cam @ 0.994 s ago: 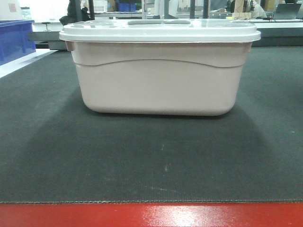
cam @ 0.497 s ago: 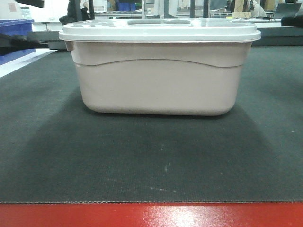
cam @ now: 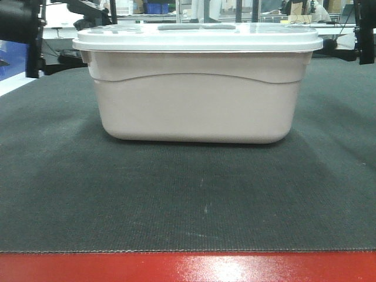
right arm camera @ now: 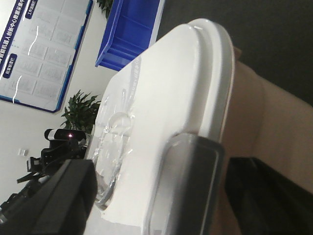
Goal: Grab white bin and place on right shelf
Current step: 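Grasp the bin's end handles with the left and right grippers, then lift the bin off the table with both grippers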
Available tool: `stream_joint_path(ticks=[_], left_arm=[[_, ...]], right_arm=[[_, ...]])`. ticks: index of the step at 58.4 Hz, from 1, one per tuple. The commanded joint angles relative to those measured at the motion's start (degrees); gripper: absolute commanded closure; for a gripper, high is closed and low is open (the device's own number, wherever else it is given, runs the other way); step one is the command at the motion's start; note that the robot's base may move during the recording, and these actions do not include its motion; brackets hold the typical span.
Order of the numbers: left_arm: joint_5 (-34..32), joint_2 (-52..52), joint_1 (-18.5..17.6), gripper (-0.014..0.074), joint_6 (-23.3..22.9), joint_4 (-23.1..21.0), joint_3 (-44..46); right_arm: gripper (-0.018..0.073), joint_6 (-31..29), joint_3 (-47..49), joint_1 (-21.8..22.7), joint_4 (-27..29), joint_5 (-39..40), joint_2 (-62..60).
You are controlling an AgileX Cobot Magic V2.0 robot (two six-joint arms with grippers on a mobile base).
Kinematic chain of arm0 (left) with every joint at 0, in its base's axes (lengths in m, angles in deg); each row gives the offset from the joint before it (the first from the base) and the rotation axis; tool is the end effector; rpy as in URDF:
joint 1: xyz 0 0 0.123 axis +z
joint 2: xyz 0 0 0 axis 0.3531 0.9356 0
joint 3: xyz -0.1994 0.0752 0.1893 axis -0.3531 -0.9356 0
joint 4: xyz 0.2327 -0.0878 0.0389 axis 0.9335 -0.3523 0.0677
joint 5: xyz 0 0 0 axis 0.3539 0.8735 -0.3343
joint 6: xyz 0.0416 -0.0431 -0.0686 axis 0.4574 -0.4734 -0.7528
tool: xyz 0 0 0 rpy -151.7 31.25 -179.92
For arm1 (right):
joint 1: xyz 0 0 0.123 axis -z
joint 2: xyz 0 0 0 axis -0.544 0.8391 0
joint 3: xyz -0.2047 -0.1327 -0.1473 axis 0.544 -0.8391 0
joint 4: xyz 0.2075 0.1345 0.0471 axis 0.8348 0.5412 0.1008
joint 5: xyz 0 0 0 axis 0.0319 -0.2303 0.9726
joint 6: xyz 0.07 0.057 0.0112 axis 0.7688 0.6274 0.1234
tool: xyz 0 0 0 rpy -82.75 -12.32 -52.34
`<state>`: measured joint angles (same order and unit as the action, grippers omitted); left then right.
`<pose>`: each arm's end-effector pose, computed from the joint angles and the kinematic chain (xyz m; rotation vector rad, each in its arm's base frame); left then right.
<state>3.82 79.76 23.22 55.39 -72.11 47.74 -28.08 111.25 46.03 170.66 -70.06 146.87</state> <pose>0.4231 -0.0609 0.2487 -0.1296 2.0851 -1.5266 0.3975 -0.0086 0.2574 0.2410 2.0007 1.4427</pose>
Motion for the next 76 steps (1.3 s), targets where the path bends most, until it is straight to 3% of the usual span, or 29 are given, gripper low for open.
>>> stream_joint_path(ticks=[1, 12, 22, 29, 39, 45, 76], left_arm=[[1.73, -3.16, -1.21, 0.0136, 0.40, -5.13, 1.95], [1.63, -3.16, -1.89, 0.0137, 0.40, -5.36, 1.95], [1.53, -3.16, -1.89, 0.0174, 0.40, -5.36, 1.95], [1.53, -3.16, -1.89, 0.0301, 0.40, -5.36, 1.95], [2.07, -3.16, -1.89, 0.0588, 0.40, -5.36, 1.95], [3.05, -3.16, -1.89, 0.0734, 0.40, -5.36, 1.95], [3.45, -3.16, -1.89, 0.0717, 0.40, -5.26, 1.95]], right_arm=[[-0.0076, -1.11, 1.77, -0.01, 4.72, -2.28, -2.86], [-0.0012, -1.11, 1.77, -0.01, 4.66, -2.54, -2.86], [0.0205, -1.11, 1.77, -0.01, 2.31, -2.54, -2.86], [0.0349, -1.11, 1.77, -0.01, 0.12, -2.71, -2.86], [0.0493, -1.11, 1.77, -0.01, -0.90, -3.62, -2.86], [0.0496, -1.11, 1.77, -0.01, -0.70, -4.93, -2.86], [0.0496, -1.11, 1.77, -0.01, -0.69, -5.81, -2.86]])
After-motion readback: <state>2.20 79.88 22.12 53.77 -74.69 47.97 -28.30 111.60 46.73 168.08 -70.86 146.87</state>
